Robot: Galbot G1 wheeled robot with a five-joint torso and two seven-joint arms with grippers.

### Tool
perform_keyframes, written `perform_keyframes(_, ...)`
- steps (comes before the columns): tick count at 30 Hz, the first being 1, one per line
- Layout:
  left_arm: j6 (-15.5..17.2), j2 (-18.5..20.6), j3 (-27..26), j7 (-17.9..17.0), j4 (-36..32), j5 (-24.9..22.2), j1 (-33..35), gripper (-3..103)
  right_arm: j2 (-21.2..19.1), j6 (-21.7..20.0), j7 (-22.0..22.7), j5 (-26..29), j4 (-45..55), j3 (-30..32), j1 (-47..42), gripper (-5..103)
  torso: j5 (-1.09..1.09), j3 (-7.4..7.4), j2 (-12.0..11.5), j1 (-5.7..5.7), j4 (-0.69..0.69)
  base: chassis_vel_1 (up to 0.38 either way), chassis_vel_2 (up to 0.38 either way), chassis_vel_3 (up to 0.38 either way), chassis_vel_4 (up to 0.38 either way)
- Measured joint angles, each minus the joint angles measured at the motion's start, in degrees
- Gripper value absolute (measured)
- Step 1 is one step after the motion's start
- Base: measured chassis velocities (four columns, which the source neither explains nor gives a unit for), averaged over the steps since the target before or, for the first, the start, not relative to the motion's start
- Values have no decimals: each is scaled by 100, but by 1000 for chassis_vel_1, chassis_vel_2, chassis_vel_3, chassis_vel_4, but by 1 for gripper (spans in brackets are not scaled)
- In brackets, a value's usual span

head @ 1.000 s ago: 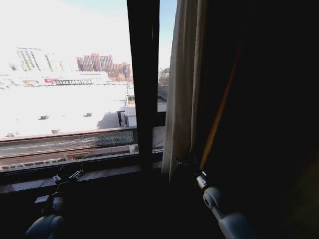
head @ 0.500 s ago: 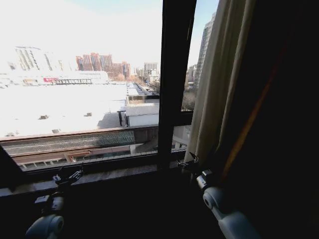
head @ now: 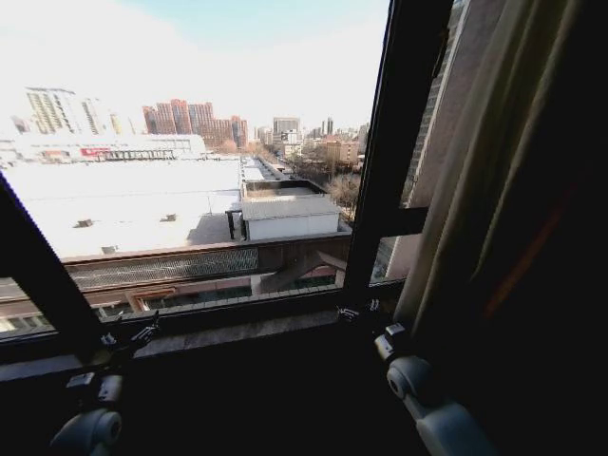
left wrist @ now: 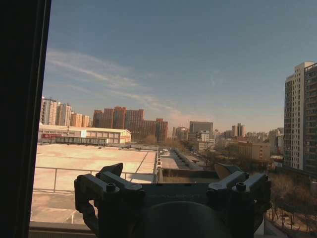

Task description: Open the curtains by pulling them apart, changing their state from closed to fully open.

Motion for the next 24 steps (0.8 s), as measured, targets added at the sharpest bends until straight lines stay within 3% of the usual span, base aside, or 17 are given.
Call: perform_keyframes(24, 0, 0, 0, 0, 0, 0, 0, 100, 0, 0, 0, 0, 0, 0, 0, 100, 0, 0, 1, 0, -1, 381, 330, -373, -337)
